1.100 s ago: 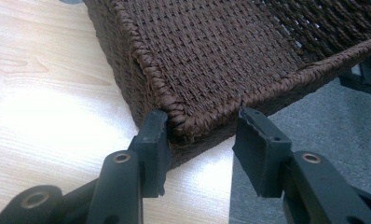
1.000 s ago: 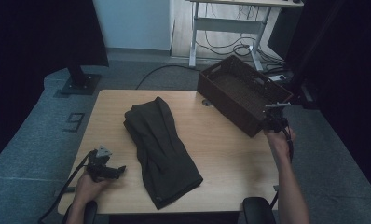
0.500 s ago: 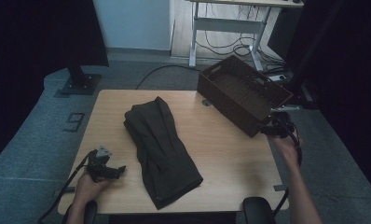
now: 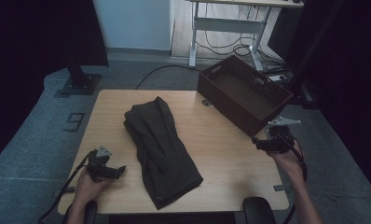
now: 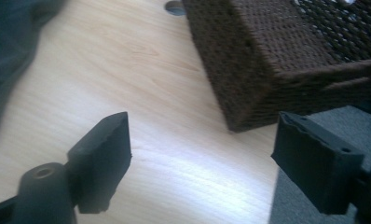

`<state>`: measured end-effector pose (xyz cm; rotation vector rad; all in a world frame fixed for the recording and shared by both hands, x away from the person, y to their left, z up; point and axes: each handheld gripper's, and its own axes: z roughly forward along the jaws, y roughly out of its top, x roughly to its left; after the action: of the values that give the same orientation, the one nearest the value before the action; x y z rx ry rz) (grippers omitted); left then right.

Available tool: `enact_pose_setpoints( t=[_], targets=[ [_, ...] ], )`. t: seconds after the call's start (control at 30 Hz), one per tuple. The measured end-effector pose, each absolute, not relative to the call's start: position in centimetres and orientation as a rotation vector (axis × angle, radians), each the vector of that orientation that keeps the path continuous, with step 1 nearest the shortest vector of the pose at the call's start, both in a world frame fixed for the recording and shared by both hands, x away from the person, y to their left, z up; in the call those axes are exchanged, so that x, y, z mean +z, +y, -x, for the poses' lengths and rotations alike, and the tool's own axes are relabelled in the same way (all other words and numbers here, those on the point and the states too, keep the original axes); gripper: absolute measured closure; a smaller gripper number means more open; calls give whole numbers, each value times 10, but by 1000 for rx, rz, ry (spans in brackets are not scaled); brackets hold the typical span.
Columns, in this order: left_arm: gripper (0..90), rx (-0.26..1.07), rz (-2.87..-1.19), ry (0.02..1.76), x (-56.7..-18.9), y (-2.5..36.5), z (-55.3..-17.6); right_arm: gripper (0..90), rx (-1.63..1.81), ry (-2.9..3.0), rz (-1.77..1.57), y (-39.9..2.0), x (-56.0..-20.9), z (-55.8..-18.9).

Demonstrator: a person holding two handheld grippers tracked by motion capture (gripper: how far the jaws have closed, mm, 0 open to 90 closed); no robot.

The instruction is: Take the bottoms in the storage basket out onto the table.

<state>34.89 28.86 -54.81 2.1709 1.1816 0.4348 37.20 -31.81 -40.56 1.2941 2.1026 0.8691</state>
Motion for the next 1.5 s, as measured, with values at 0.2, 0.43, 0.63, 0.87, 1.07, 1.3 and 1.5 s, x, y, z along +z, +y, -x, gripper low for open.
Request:
enact_pose_setpoints(
  t=[0.2,0.43,0.63,0.87,1.07,1.3,1.5],
  targets=[
    [0,433,-2176,1172,-548,288,-348,134,852,2149,-1242,-298,-418,-362],
    [0,427,-2180,1161,-548,288,-347,0,851,2204,-1166,-273,-437,-357],
    [0,424,-2183,1157,-548,288,-347,0,892,2224,-1150,-256,-457,-357],
    [0,423,-2184,1155,-548,288,-347,0,931,2243,-1194,-241,-485,-362],
    [0,422,-2186,1150,-548,288,-347,0,924,2265,-1208,-232,-509,-368],
    [0,421,-2186,1148,-548,288,-347,0,921,2289,-1232,-231,-540,-373],
    [0,421,-2186,1148,-548,288,-347,0,973,2293,-1239,-233,-557,-374]
  ],
)
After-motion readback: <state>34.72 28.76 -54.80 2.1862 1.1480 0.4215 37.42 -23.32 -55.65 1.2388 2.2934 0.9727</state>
